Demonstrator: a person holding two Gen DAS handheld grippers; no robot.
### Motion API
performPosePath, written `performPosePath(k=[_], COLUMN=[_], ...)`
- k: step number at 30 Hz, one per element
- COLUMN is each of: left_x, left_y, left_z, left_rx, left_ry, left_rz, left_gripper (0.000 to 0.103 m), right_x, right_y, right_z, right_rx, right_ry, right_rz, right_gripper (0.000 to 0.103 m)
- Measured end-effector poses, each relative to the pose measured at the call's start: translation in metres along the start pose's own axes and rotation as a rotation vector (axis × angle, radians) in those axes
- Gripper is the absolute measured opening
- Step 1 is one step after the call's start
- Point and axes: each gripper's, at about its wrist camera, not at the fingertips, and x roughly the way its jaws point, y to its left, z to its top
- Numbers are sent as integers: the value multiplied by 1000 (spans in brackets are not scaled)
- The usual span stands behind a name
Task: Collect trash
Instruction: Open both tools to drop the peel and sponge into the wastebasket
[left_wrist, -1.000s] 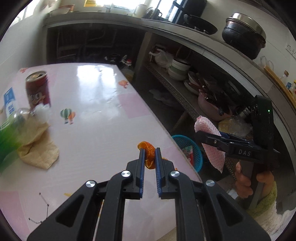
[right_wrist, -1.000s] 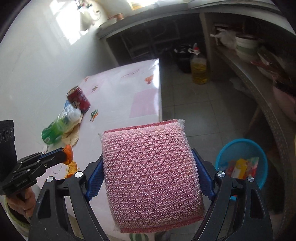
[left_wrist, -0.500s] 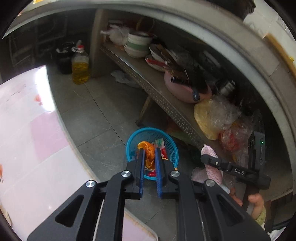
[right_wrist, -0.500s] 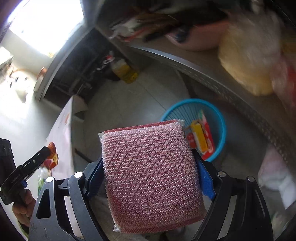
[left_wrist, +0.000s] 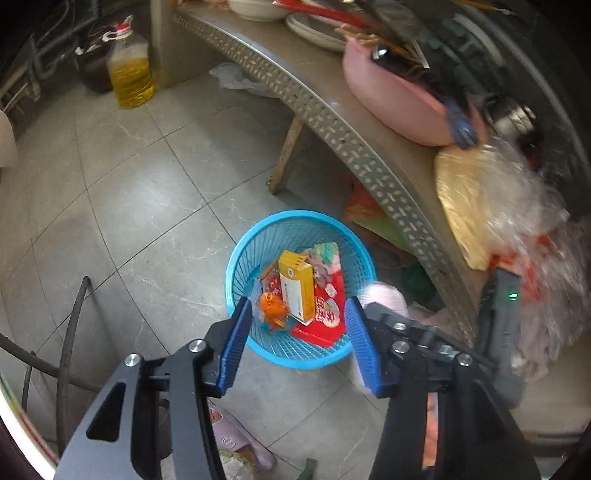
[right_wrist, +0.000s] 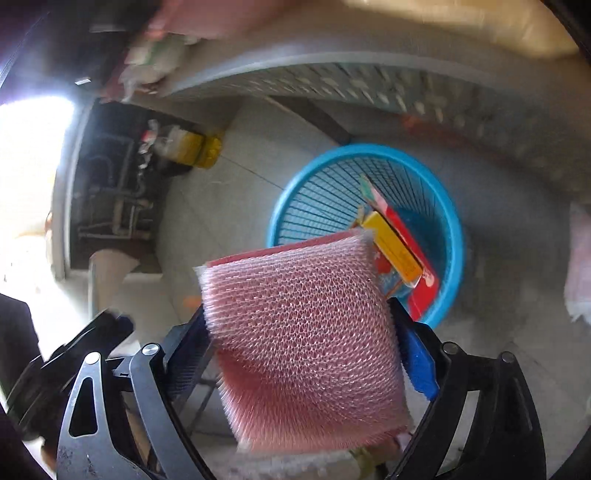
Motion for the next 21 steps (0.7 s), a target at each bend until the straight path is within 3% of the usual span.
performPosePath(k=[5, 10, 21], left_x=[-2, -24, -138], left_y=[2, 4, 20], left_z=[-4, -10, -65], left_rx=[-20, -1, -14], left_ry=[-8, -53, -255], left_rz=[-14, -3, -65], left_gripper=[56, 59, 67], right_x=[33, 27, -20], right_y=[-8, -1, 51], right_z=[2, -15, -59], right_rx=[38, 0, -203], right_ry=[52, 37, -52], right_rz=[-39, -30, 10], right_gripper=[88, 88, 88])
